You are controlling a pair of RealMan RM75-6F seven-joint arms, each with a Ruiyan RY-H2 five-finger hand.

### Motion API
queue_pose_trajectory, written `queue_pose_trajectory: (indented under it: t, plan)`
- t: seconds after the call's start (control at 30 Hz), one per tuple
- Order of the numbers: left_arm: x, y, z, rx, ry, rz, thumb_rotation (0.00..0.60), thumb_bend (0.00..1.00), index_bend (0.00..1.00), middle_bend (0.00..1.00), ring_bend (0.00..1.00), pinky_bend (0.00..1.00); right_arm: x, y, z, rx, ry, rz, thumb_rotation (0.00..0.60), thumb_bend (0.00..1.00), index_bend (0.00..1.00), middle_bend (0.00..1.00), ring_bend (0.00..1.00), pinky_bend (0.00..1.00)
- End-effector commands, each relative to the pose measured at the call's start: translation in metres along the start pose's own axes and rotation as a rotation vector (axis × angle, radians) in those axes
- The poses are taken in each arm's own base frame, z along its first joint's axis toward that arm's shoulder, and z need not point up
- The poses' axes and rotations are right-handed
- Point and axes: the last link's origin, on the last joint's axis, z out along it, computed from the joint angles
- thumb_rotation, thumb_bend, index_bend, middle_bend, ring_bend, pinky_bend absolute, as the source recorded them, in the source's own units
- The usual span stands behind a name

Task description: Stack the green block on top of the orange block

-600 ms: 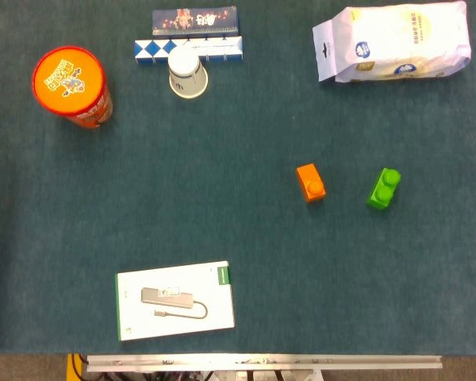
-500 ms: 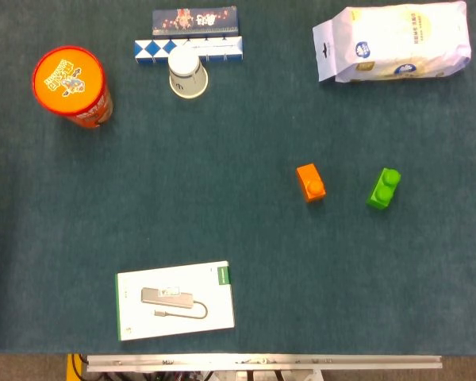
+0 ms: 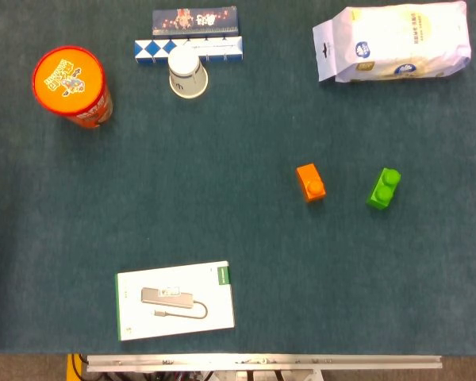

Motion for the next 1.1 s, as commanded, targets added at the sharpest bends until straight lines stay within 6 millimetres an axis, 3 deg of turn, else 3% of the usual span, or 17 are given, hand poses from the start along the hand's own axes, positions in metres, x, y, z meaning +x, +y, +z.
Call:
queue_pose_trajectory:
  t: [0.03,0.17,0.33,0.53,0.77,0.93,1.1]
  plan:
    - [0.000,0.000,-0.001,0.001,0.001,-0.004,0.600,0.53,0.58,0.60,0.44,0.59,0.000,-0.003,0.001,0.019,0.000,-0.002,0.600,0.33,0.47,0.41,0.28,0.23]
    - [0.001,-0.001,-0.004,0.012,-0.002,-0.007,0.600,0.54,0.58,0.60,0.44,0.59,-0.001,-0.008,0.005,0.062,-0.023,0.006,0.600,0.33,0.47,0.41,0.28,0.22]
    - [0.001,0.001,-0.006,0.011,0.001,-0.004,0.600,0.53,0.58,0.60,0.44,0.59,-0.001,-0.013,0.018,0.133,-0.084,-0.015,0.600,0.33,0.47,0.39,0.26,0.14]
    - [-0.001,0.000,-0.007,0.021,-0.014,0.007,0.600,0.53,0.58,0.60,0.44,0.59,0.002,-0.020,0.037,0.223,-0.170,-0.029,0.600,0.33,0.47,0.36,0.23,0.14]
    - [-0.002,-0.002,-0.009,0.040,-0.013,0.013,0.600,0.53,0.58,0.60,0.44,0.59,0.001,-0.025,0.059,0.296,-0.244,-0.092,0.600,0.33,0.47,0.24,0.11,0.14]
    - [-0.001,-0.006,-0.010,0.059,-0.012,0.017,0.600,0.53,0.58,0.60,0.44,0.59,-0.003,-0.035,0.074,0.344,-0.292,-0.155,0.600,0.31,0.37,0.15,0.04,0.14]
    - [-0.001,-0.008,-0.011,0.069,-0.010,0.020,0.600,0.53,0.58,0.60,0.44,0.59,-0.004,-0.041,0.082,0.367,-0.317,-0.184,0.600,0.21,0.31,0.12,0.00,0.09]
